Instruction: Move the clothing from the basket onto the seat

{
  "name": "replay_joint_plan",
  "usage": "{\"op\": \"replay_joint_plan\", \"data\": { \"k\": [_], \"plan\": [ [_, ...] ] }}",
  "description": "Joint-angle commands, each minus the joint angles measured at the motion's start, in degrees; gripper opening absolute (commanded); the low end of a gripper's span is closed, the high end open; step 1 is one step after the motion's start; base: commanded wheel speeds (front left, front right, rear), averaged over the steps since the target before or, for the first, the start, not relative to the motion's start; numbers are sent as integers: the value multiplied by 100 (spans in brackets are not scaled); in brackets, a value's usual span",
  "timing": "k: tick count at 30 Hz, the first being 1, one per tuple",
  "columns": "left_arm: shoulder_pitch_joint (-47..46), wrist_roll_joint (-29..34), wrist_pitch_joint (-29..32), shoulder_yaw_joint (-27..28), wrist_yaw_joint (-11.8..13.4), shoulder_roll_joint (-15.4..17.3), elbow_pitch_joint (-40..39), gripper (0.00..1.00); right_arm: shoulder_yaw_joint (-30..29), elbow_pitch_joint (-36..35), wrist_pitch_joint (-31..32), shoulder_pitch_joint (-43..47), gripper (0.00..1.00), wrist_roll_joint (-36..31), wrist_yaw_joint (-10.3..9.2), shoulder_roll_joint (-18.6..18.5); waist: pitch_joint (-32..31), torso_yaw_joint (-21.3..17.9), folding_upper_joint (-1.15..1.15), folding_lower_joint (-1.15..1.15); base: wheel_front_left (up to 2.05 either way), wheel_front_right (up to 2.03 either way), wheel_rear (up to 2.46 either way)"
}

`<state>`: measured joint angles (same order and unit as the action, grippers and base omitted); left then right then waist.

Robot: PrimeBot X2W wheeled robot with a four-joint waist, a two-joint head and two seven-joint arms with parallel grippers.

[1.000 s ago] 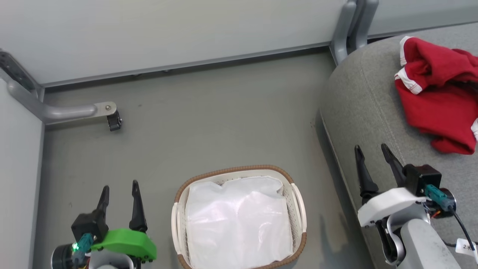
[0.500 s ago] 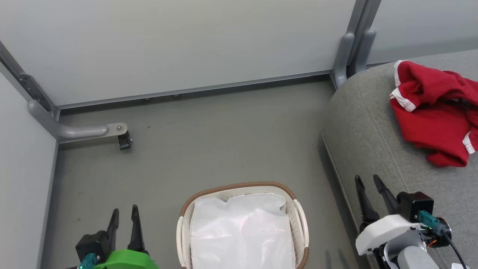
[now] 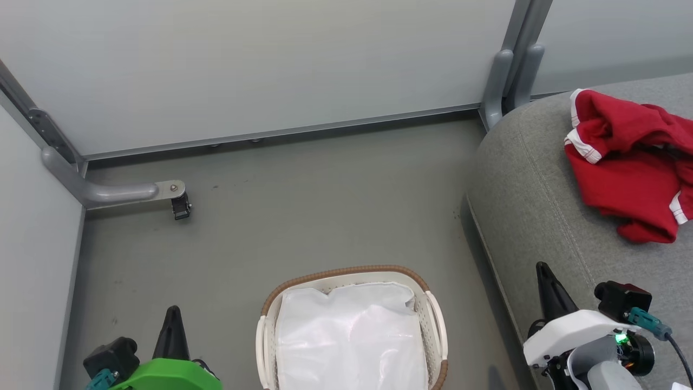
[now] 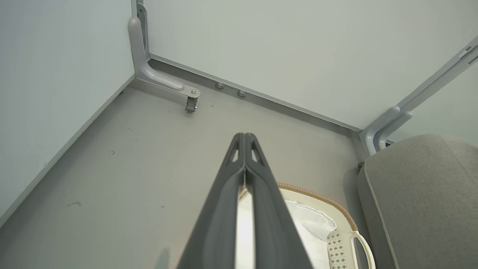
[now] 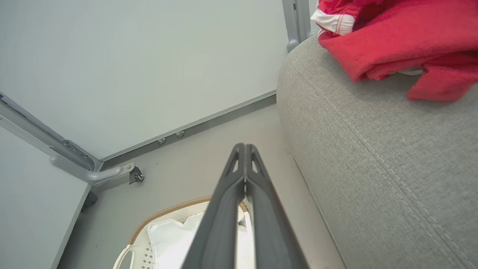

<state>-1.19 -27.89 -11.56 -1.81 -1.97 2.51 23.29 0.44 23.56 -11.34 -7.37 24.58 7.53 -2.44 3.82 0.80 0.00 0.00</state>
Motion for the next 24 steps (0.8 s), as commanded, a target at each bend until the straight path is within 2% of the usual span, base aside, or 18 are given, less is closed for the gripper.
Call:
{"op": "replay_joint_plan", "data": {
  "k": [1,24],
  "plan": [
    [-112,-245,59,52,-31,17,-124,0,-45,-130,54,-34,0,266,-1,-27,-5,-1,0,0,0,0,0],
    [-248,-2102,577,284,-191,27,-380,0,-237,-394,568,16,0,2214,-2,-37,-78,-17,0,0,0,0,0]
  ]
}}
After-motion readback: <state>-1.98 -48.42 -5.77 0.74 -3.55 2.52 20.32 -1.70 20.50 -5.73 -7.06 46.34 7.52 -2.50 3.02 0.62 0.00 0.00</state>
